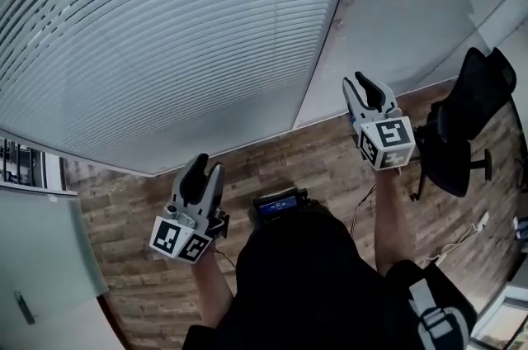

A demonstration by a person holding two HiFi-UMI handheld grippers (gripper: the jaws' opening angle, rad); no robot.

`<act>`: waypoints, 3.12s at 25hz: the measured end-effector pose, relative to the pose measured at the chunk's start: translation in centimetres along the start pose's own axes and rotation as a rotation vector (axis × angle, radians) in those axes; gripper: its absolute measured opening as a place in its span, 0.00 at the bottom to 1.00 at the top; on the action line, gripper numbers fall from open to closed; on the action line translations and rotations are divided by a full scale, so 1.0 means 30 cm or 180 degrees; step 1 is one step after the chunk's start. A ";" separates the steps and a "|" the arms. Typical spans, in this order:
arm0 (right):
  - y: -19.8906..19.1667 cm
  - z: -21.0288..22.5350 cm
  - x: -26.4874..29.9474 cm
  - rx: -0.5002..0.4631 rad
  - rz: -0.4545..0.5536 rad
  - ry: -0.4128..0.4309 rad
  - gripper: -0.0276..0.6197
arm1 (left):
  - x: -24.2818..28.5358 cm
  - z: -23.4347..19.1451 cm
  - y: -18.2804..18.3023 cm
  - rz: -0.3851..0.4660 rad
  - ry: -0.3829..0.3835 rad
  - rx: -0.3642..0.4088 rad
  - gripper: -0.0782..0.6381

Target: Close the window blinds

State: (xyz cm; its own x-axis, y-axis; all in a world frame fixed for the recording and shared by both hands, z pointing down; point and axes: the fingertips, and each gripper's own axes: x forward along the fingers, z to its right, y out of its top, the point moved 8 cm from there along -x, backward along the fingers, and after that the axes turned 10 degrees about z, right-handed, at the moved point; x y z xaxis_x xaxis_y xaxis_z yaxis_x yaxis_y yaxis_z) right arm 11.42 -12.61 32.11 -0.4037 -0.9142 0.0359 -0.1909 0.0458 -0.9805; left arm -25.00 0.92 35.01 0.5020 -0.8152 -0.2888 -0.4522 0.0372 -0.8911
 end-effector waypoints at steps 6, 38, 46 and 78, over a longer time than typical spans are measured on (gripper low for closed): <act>-0.008 0.110 0.121 -0.0272 -0.0024 -0.0194 0.19 | 0.064 -0.011 -0.004 0.0012 0.0072 0.0094 0.31; 0.087 0.284 0.501 -0.0863 0.0106 -0.0610 0.27 | 0.305 -0.091 -0.032 -0.0243 0.0311 0.0276 0.31; 0.082 0.292 0.492 -0.0653 0.0100 -0.0729 0.24 | 0.289 -0.116 -0.030 -0.0253 0.0301 0.0252 0.31; 0.096 0.344 0.501 0.0099 0.0121 -0.0613 0.24 | 0.299 -0.091 -0.015 -0.0241 0.0247 0.0268 0.31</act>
State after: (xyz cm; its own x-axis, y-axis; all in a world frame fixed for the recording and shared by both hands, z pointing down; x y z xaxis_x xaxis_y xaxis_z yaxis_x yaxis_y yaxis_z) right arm 14.04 -30.37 27.83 -0.2308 -0.9723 -0.0360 -0.1499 0.0721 -0.9861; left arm -22.30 -7.99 33.78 0.4722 -0.8597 -0.1946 -0.3500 0.0197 -0.9365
